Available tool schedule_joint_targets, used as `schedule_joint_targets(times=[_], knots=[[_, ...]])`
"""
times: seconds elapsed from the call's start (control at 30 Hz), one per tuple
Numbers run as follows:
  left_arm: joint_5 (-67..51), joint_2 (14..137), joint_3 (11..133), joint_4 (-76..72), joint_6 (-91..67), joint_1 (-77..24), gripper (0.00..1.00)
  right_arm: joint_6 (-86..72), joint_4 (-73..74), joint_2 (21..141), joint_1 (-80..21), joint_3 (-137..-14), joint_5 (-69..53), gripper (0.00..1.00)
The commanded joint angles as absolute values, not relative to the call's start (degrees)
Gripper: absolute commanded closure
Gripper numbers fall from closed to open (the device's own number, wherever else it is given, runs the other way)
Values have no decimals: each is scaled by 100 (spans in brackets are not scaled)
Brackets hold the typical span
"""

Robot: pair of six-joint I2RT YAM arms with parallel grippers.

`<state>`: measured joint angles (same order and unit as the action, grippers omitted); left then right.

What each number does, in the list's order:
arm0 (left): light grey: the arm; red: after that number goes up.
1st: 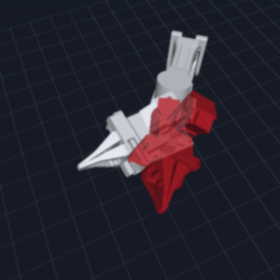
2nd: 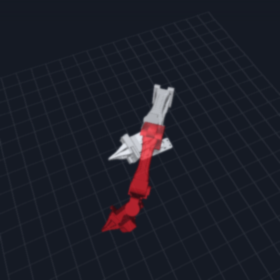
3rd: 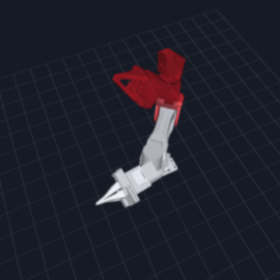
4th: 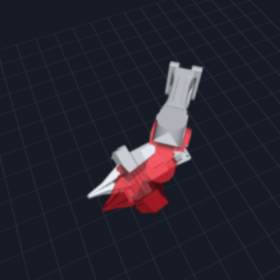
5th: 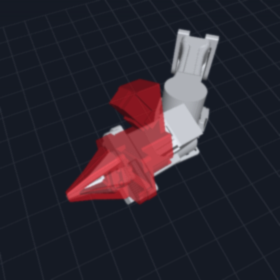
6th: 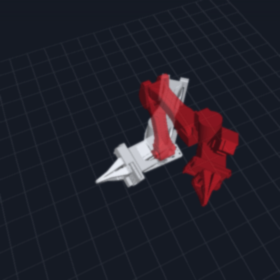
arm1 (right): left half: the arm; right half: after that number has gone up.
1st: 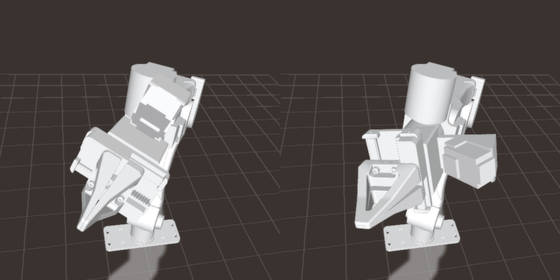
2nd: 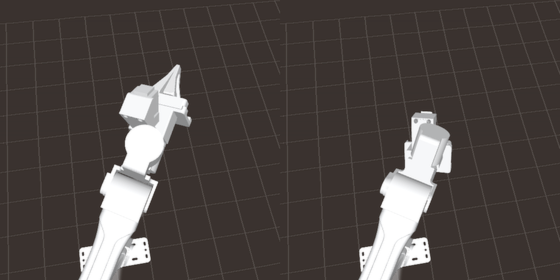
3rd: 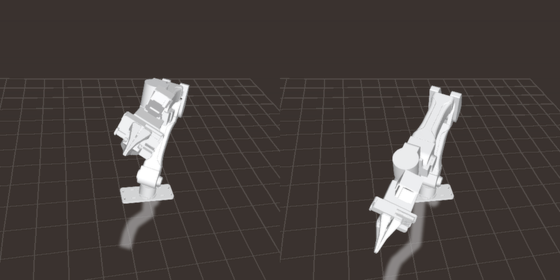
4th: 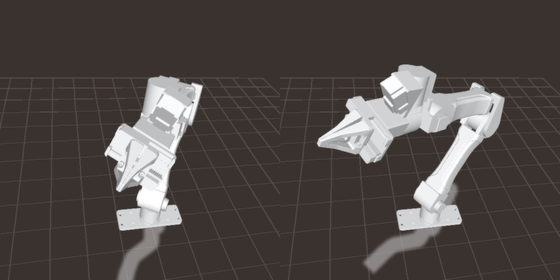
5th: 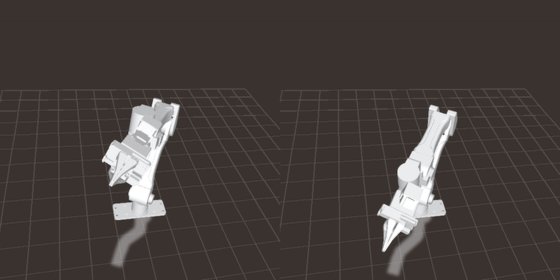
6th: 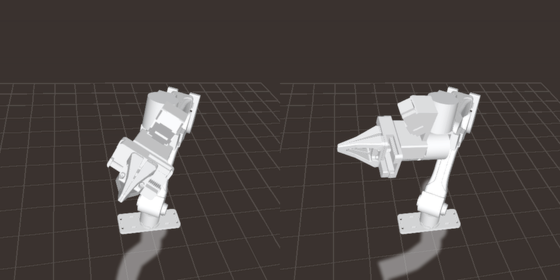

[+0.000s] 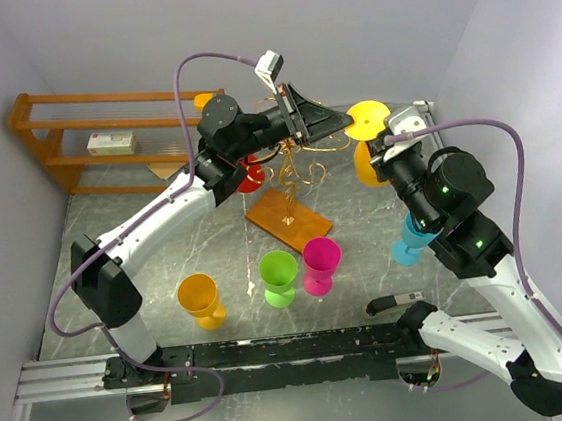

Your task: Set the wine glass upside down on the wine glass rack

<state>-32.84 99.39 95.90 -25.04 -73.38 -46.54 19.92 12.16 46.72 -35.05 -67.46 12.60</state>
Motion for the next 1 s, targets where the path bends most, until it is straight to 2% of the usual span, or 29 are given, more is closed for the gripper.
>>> schedule_joint_targets(times=[0.0,0.03,0.1,0.13,0.23,0.47,0.7,0.97], knots=[[-3548,10049,9766,-2857,-7351,-4685,93,1662,1297,4622,-3500,-6762,1259,96],[-3490,10054,9799,-2830,-7311,-4685,93,1521,1386,4610,-3502,-6797,1303,82],[-3380,10074,9888,-2742,-7200,-4656,93,1221,1638,4538,-3492,-6872,1415,49],[-3331,10085,9935,-2698,-7138,-4647,93,1065,1787,4480,-3495,-6896,1480,39],[-3260,10136,10058,-2614,-7007,-4592,93,544,2287,4270,-3499,-6986,1598,22],[-3210,10285,10164,-2548,-6884,-4511,93,-1497,2943,4059,-3501,-7551,1718,19],[-3187,10245,10076,-2571,-6863,-4515,93,-3991,3729,4810,-3503,-8594,2692,20],[-3224,10166,9948,-2657,-6927,-4512,93,-4450,3324,5294,-3498,-8671,3106,24]])
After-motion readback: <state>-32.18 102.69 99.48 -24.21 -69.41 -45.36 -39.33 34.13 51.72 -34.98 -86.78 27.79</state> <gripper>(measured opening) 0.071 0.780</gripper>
